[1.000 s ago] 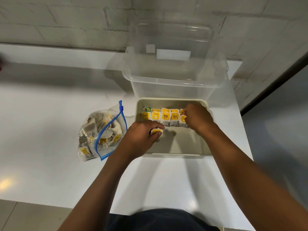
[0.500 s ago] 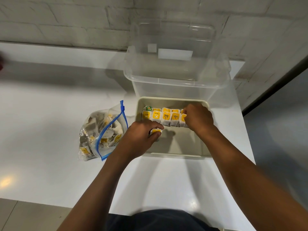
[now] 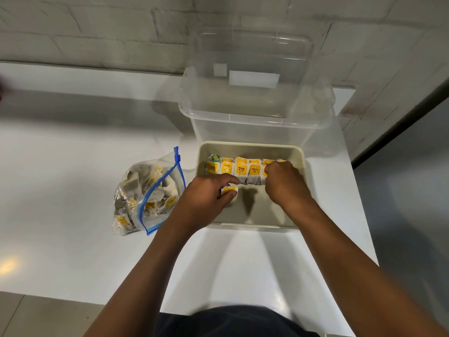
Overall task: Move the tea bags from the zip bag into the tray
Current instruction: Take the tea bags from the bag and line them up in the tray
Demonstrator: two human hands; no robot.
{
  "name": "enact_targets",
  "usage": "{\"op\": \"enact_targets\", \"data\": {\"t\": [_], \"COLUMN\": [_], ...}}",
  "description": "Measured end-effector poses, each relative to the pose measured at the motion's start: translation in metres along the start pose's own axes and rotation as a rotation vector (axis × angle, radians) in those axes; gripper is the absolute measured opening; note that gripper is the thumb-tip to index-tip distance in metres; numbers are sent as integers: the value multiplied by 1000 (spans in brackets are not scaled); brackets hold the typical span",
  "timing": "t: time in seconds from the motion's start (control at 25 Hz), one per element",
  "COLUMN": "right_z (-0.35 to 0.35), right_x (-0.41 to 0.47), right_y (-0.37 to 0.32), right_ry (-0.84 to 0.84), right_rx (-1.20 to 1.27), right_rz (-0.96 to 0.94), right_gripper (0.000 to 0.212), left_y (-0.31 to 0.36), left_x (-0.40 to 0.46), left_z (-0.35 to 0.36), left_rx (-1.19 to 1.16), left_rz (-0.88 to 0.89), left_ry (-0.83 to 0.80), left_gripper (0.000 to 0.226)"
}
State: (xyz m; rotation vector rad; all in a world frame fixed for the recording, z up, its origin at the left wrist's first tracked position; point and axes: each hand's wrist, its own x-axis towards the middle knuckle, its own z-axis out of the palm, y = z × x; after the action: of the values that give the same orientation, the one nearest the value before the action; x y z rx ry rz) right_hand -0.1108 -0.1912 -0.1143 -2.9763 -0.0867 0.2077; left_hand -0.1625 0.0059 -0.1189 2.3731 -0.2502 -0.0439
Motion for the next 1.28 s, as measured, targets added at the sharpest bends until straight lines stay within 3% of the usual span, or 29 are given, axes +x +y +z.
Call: {"op": "enact_targets", "data": {"t": [0.08,0.2,0.28,0.36,0.44,0.6,0.92,1.08,1.16,1.28], "right_z": [6,0,-13,-30,-37,-30,-32,-34,-33,-33], "right_x": [-1,-4,-12,-23,-31,-26,-10,2,7,10], "right_y": [-1,3,6,8,9,21,28,41,44,34], "right_ry": [-59,-2,-3,-113,-165,-48,-124,-35,44,68], "right_rx": [8,82,266,498,551,438,196,46,-48,-226], "right_rz": [8,-8,-78,-205,-295,-285,-402,-187,-36,-10], "right_gripper": [27,30,29,26,18,8,4,5,8,12], "left_y": [4,10,14,19,22,31,36,30,23,19], "left_x": [3,8,12,17,23,31,38,35,33,29], "left_z": [1,0,0,3,10,24,38,35,34,37], "left_rx": [18,-18,-86,-138,-148,-178,-137,-28,94,176], "left_rz": [-9,-27,-47,-37,-20,-13,-4,-46,-32,-18], "left_ry": [-6,-12,-9,-15,-35,-104,-133,-176,-187,-216], "left_gripper": [18,14,17,17,18,29,56,82,69,45]}}
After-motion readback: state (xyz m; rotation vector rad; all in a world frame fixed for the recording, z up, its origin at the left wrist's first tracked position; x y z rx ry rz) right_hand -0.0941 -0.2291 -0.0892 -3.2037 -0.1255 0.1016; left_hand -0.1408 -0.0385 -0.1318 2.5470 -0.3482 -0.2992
